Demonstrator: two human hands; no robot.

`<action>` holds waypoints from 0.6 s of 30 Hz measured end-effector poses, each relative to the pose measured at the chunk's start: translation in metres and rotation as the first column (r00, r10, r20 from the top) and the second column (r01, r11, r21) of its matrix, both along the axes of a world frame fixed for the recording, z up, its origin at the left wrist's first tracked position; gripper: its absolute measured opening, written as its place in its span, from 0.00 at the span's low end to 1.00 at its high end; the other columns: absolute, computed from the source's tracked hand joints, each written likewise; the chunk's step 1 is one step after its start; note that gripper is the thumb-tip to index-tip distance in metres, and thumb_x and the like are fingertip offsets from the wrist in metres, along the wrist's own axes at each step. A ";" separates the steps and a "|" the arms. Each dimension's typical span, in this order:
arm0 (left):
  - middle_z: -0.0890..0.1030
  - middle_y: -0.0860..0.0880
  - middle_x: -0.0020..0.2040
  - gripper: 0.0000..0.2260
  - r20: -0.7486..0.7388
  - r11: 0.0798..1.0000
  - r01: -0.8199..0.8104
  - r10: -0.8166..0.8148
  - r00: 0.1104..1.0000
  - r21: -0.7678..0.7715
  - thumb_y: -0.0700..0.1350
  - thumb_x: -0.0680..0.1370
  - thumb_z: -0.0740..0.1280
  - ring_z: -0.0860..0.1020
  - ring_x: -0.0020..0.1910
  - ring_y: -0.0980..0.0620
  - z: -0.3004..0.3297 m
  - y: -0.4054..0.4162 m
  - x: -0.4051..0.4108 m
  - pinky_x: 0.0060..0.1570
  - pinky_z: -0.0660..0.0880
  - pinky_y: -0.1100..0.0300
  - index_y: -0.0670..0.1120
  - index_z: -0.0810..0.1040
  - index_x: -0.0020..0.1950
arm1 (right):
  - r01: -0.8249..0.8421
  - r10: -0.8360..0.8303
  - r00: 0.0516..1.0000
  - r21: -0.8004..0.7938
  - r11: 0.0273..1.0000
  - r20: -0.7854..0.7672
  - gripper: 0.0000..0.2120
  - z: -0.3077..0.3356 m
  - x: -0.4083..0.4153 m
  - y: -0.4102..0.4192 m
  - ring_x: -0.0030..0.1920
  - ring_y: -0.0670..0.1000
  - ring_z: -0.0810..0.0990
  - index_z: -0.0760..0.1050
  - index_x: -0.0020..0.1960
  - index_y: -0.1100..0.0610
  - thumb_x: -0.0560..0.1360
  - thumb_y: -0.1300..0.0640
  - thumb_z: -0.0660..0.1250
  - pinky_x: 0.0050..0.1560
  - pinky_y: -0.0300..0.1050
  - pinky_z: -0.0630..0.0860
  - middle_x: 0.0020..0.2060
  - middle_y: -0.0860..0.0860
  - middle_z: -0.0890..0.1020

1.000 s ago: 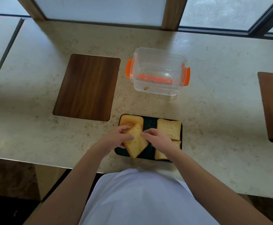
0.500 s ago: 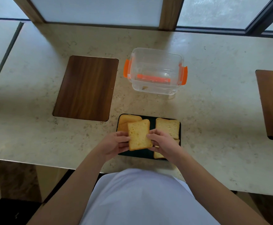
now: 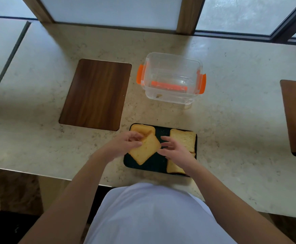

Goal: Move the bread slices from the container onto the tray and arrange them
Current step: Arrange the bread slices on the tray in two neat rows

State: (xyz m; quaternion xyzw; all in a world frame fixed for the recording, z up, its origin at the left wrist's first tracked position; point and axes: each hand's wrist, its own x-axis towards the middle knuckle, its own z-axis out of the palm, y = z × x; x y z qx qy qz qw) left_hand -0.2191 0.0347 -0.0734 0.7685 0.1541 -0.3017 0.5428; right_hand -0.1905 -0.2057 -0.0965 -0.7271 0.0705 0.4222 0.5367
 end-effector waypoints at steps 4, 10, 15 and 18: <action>0.80 0.56 0.50 0.07 0.017 0.969 0.223 -0.227 0.974 0.108 0.49 0.79 0.69 0.78 0.49 0.59 0.009 0.000 0.012 0.46 0.72 0.61 0.61 0.78 0.54 | -0.116 0.121 0.989 -0.062 0.991 0.088 0.12 -0.005 -0.004 0.010 0.53 0.46 0.83 0.79 0.59 0.46 0.76 0.50 0.73 0.53 0.44 0.80 0.52 0.44 0.84; 0.80 0.54 0.53 0.13 0.020 0.985 -0.066 0.063 0.998 0.159 0.52 0.77 0.69 0.79 0.53 0.55 -0.003 0.011 -0.001 0.53 0.76 0.55 0.54 0.78 0.61 | -0.112 0.110 0.994 -0.091 0.990 -0.023 0.09 -0.015 -0.021 0.009 0.41 0.45 0.84 0.79 0.52 0.52 0.76 0.50 0.73 0.41 0.39 0.80 0.45 0.51 0.86; 0.80 0.50 0.51 0.14 -0.038 0.956 -0.124 0.140 0.989 0.267 0.48 0.78 0.69 0.80 0.49 0.51 -0.023 0.013 -0.036 0.53 0.78 0.52 0.48 0.78 0.63 | -0.156 0.145 0.987 -0.244 0.957 -0.065 0.11 -0.022 -0.031 0.012 0.37 0.45 0.84 0.78 0.54 0.57 0.78 0.51 0.71 0.43 0.45 0.82 0.43 0.54 0.86; 0.80 0.52 0.49 0.17 -0.028 0.947 -0.096 0.110 0.994 0.308 0.47 0.76 0.71 0.78 0.45 0.56 -0.033 0.007 -0.049 0.41 0.72 0.63 0.47 0.78 0.65 | -0.217 0.213 0.976 -0.312 0.925 -0.046 0.11 -0.020 -0.028 0.020 0.36 0.46 0.84 0.78 0.52 0.61 0.79 0.53 0.70 0.43 0.47 0.82 0.43 0.55 0.86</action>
